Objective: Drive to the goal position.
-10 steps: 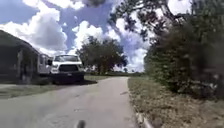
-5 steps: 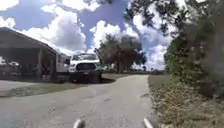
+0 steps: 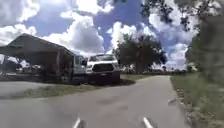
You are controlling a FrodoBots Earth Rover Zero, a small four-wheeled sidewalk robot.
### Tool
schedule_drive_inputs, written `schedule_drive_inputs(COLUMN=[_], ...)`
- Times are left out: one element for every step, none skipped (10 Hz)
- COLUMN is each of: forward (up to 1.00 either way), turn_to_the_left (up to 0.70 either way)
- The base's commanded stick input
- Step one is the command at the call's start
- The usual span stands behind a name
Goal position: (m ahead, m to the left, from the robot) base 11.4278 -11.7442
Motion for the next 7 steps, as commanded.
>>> schedule_drive_inputs(forward=[0.7,0.7,0.7,0.7,0.7,0.7,0.7], turn_to_the_left=[-0.35,-0.35,-0.35,-0.35,-0.35,-0.35,-0.35])
